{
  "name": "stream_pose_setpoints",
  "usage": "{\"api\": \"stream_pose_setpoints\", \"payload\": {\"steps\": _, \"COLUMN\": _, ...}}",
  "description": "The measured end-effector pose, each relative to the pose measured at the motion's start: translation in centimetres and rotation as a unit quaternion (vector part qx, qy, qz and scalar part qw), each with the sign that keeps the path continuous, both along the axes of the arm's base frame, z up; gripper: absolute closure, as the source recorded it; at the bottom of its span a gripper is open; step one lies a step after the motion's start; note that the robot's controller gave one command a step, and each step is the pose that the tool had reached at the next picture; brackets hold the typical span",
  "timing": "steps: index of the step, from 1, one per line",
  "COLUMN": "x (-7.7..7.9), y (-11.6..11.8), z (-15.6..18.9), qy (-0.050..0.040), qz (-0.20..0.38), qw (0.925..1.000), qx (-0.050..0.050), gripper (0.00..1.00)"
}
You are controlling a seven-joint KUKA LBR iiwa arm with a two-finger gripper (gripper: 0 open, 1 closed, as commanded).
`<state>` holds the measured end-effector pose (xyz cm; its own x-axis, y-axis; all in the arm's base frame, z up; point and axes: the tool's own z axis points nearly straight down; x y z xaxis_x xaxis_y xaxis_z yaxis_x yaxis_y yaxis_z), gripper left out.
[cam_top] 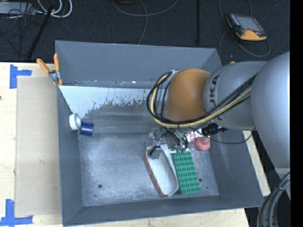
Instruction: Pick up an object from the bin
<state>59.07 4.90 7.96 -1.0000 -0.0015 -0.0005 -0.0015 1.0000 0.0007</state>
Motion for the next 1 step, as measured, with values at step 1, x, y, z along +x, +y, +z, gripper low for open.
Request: {"api": "stream_pose_setpoints", "payload": {"steps": 1, "x": -0.26, "y": 1.26, "z": 17.18, "qy": -0.0048, "qz": 0.000, "qw": 1.0000, "qx": 0.000, "gripper": 1.00}}
